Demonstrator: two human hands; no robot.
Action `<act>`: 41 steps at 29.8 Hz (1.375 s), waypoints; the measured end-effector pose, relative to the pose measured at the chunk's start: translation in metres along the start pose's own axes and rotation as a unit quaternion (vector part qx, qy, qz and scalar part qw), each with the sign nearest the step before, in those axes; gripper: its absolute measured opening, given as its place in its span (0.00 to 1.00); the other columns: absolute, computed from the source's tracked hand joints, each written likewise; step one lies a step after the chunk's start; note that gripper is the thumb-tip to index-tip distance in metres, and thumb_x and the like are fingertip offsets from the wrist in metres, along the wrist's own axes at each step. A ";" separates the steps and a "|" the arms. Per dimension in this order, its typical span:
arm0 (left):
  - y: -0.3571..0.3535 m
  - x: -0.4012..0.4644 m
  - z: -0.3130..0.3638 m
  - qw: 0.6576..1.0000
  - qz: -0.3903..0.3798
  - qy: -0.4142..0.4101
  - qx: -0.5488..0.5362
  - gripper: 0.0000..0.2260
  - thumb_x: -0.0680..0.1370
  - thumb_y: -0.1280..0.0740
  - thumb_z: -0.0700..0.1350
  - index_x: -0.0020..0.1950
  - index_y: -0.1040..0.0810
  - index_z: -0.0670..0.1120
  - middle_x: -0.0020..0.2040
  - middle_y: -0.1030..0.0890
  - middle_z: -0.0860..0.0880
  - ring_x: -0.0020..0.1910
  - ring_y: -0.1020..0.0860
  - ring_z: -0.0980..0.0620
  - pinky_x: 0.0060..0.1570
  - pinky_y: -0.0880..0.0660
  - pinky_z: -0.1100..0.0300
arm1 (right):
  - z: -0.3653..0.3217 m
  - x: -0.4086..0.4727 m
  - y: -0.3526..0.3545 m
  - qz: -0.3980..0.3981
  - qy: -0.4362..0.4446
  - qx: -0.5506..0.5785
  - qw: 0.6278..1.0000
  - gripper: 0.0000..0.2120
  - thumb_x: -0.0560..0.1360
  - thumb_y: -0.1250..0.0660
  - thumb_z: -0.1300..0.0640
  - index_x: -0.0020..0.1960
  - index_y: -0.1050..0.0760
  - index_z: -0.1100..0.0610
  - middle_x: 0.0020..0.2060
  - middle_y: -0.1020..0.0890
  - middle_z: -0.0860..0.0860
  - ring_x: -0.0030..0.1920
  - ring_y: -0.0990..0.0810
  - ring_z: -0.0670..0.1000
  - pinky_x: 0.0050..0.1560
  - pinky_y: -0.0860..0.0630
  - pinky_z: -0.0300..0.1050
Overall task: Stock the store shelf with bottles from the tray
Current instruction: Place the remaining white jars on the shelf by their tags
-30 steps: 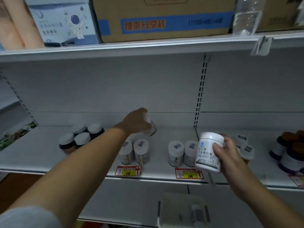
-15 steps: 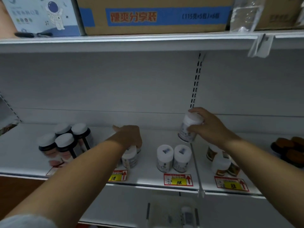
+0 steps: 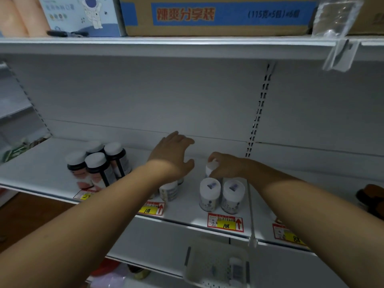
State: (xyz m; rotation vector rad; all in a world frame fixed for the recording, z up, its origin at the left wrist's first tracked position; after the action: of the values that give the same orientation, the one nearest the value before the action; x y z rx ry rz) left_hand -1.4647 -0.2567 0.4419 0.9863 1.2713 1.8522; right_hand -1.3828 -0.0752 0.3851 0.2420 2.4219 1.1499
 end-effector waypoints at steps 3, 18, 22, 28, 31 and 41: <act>0.003 -0.010 -0.001 1.000 0.006 0.003 -0.027 0.26 0.76 0.36 0.49 0.73 0.38 0.49 0.76 0.37 0.47 0.77 0.48 0.48 0.73 0.48 0.55 | 0.004 0.000 -0.003 0.005 0.008 0.025 1.000 0.30 0.69 0.28 0.49 0.66 0.37 0.50 0.65 0.31 0.54 0.56 0.29 0.52 0.54 0.29 0.46; -0.088 -0.170 0.016 0.974 -0.174 0.031 -0.145 0.20 0.68 0.43 0.65 0.53 0.24 0.56 0.47 0.17 0.58 0.46 0.20 0.57 0.44 0.25 0.62 | -0.024 -0.163 -0.108 0.268 0.490 0.004 0.829 0.05 0.75 0.37 0.57 0.42 0.24 0.54 0.36 0.21 0.51 0.37 0.26 0.50 0.42 0.31 0.38; -0.179 -0.161 0.008 0.969 -0.240 0.026 -0.059 0.22 0.75 0.39 0.57 0.68 0.32 0.52 0.66 0.26 0.51 0.64 0.27 0.52 0.60 0.28 0.57 | 0.069 -0.136 -0.231 -0.063 0.089 -0.066 0.992 0.13 0.76 0.40 0.53 0.57 0.23 0.54 0.53 0.19 0.54 0.53 0.22 0.54 0.54 0.25 0.45; -0.293 -0.109 -0.007 0.972 -0.216 -0.055 0.077 0.28 0.74 0.41 0.58 0.72 0.39 0.50 0.70 0.30 0.44 0.67 0.31 0.43 0.66 0.35 0.52 | 0.213 -0.032 -0.319 -0.046 -0.250 -0.125 0.959 0.20 0.77 0.44 0.57 0.68 0.35 0.61 0.62 0.23 0.58 0.64 0.26 0.59 0.62 0.28 0.50; -0.334 -0.088 -0.020 0.973 -0.221 -0.020 0.066 0.25 0.77 0.43 0.58 0.70 0.36 0.48 0.69 0.29 0.44 0.68 0.32 0.44 0.67 0.36 0.52 | 0.252 0.012 -0.350 -0.010 -0.322 -0.147 0.935 0.31 0.77 0.45 0.54 0.76 0.54 0.60 0.61 0.22 0.59 0.65 0.26 0.57 0.73 0.42 0.53; -0.354 -0.114 -0.051 0.967 -0.234 -0.072 0.063 0.34 0.69 0.34 0.57 0.73 0.36 0.48 0.71 0.31 0.41 0.69 0.31 0.41 0.69 0.34 0.48 | 0.237 0.021 -0.371 0.025 -0.263 -0.039 0.964 0.35 0.72 0.36 0.45 0.73 0.49 0.49 0.59 0.21 0.55 0.57 0.21 0.57 0.54 0.24 0.47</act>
State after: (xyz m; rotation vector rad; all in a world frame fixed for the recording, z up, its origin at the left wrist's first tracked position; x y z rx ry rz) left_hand -1.4144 -0.2705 0.0698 0.7835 1.4032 1.3283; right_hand -1.2793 -0.1407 -0.0385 0.5144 1.9101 1.0380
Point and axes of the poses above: each hand's wrist, its own x-axis towards the middle knuckle, its own y-axis out of the back of the hand, z = x × y, the point moved 1 cm from there along x, towards the middle knuckle
